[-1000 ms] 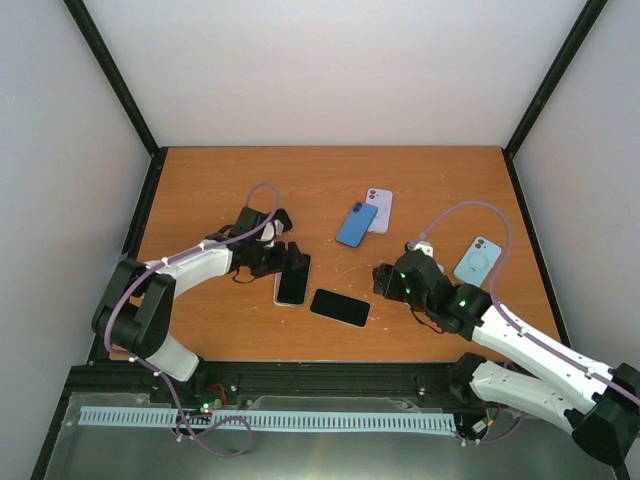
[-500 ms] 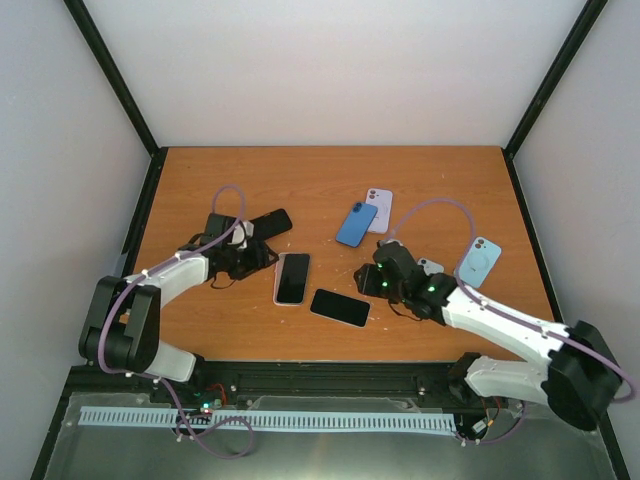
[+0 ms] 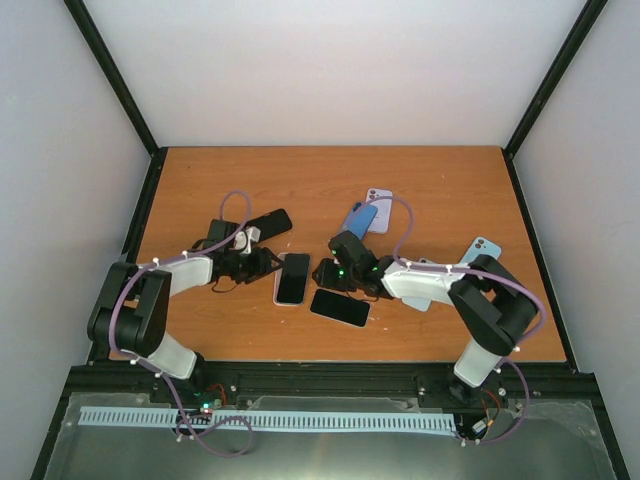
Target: Put the phone into the phone case
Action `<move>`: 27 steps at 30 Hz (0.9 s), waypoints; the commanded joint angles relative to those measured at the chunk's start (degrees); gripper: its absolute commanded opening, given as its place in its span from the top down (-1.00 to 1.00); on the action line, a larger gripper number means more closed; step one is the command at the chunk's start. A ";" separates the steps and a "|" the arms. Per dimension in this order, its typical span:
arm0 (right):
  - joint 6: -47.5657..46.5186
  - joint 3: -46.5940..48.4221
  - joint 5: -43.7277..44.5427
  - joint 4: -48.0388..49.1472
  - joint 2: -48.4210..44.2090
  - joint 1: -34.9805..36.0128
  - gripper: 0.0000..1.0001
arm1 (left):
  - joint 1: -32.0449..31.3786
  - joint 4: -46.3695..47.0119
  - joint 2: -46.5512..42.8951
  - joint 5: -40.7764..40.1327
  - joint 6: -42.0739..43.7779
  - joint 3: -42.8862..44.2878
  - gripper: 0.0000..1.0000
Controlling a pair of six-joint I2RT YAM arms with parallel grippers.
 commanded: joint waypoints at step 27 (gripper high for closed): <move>0.50 11.30 -4.11 4.10 13.94 0.92 0.62 | 0.23 6.57 3.51 8.68 2.83 -3.24 0.25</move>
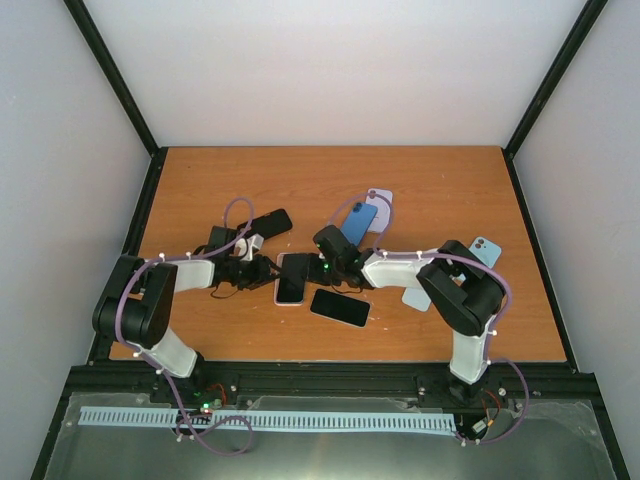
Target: Put the phone into the phone case
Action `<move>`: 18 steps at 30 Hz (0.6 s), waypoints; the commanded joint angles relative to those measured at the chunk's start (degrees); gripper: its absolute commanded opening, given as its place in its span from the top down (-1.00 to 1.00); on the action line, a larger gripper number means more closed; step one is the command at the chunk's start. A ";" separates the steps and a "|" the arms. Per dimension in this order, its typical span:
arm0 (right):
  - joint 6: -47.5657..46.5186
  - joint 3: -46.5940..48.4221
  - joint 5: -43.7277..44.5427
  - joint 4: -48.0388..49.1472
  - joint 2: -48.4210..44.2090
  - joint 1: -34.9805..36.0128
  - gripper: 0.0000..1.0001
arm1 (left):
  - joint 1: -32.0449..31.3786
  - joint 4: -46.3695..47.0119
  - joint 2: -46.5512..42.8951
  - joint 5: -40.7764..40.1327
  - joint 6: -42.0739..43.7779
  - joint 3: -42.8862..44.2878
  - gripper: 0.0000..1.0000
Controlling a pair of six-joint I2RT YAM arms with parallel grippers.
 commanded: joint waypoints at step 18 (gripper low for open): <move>3.02 2.08 -3.64 6.25 2.94 1.07 0.63 | -1.74 6.44 -0.60 6.78 -3.28 -2.27 0.45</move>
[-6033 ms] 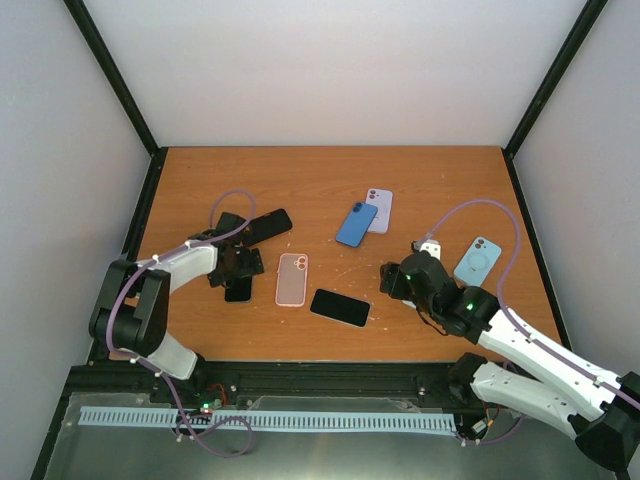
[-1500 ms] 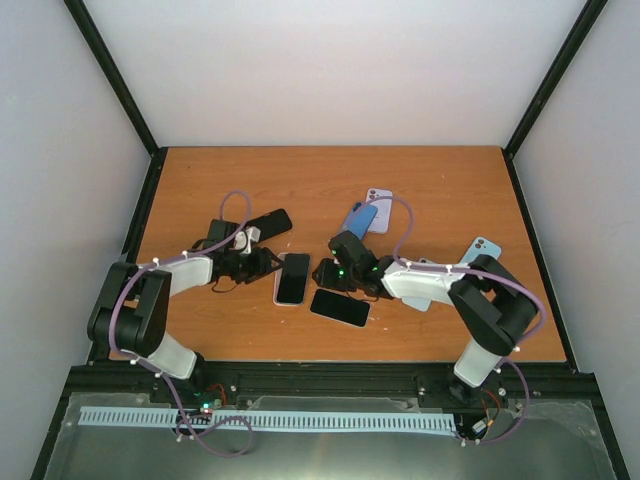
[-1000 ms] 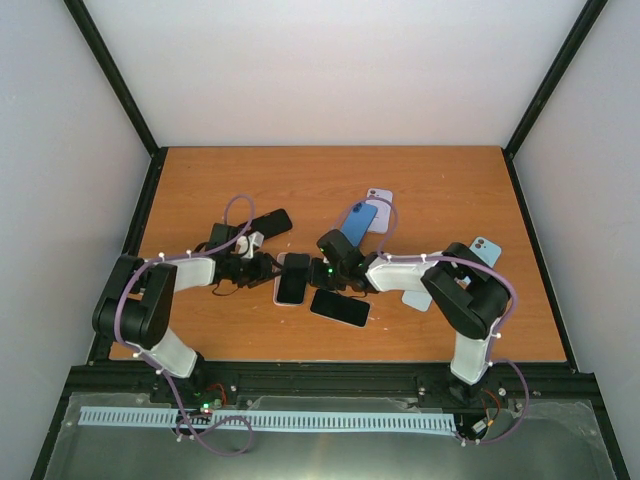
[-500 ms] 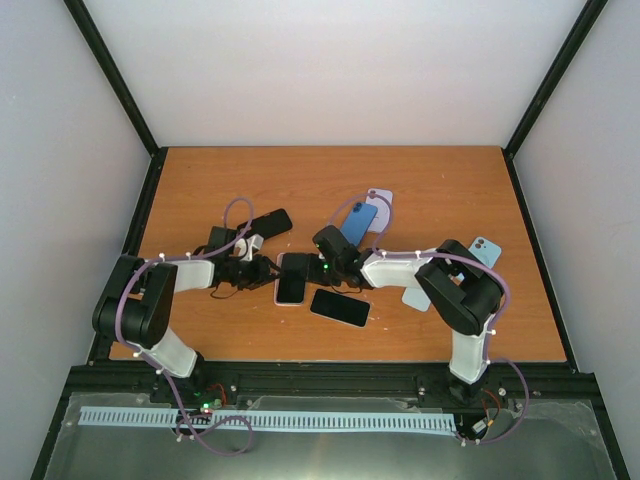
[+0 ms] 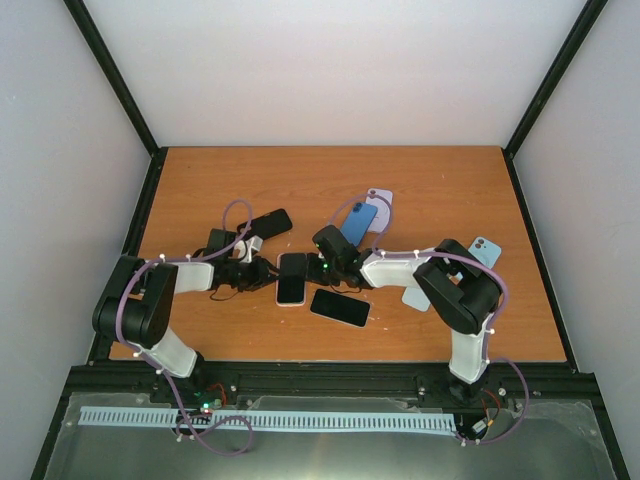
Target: Put the phone into the phone case
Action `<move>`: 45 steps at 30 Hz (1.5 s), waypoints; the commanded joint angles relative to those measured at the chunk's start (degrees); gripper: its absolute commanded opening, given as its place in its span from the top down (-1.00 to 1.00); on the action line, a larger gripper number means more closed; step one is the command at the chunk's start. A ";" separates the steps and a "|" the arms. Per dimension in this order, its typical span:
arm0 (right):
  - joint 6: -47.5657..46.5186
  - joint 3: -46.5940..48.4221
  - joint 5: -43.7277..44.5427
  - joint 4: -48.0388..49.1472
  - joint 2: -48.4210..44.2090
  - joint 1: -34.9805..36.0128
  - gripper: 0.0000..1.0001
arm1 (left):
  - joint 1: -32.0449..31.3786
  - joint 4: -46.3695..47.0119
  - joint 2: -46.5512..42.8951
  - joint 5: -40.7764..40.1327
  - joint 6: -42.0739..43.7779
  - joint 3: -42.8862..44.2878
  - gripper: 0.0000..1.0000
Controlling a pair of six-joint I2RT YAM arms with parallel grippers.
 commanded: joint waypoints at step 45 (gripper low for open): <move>1.51 -2.40 -3.91 5.27 0.91 0.95 -0.15 | -2.91 1.89 -3.74 -2.74 -3.90 -3.76 0.31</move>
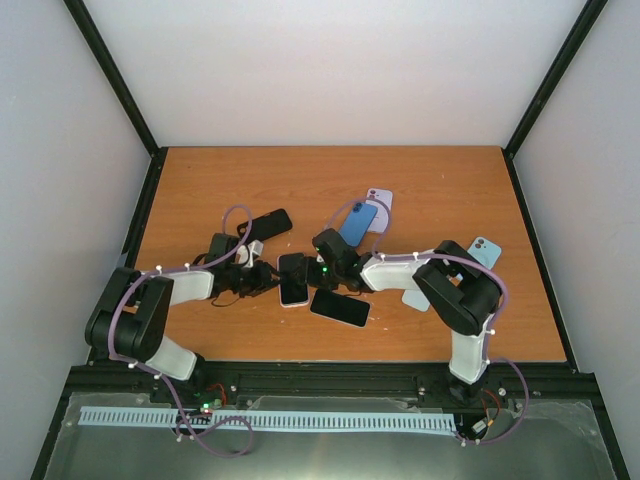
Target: Put the phone into the phone case
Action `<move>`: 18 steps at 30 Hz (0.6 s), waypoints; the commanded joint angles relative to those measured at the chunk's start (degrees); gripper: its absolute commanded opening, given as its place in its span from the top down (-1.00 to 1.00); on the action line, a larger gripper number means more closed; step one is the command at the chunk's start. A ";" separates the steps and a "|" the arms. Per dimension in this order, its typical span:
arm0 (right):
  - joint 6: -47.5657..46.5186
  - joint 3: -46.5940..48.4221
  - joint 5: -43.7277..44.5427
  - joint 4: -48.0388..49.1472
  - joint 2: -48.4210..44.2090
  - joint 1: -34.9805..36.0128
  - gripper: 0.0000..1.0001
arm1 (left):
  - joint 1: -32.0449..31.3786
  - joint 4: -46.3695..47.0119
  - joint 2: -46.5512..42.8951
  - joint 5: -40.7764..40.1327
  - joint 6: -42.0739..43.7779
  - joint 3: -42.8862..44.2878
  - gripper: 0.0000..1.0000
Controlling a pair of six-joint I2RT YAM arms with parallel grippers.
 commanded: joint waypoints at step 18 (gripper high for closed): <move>10.30 -3.25 -15.77 22.35 -1.38 0.29 -0.37 | -0.31 4.03 0.64 3.25 0.25 -2.99 0.36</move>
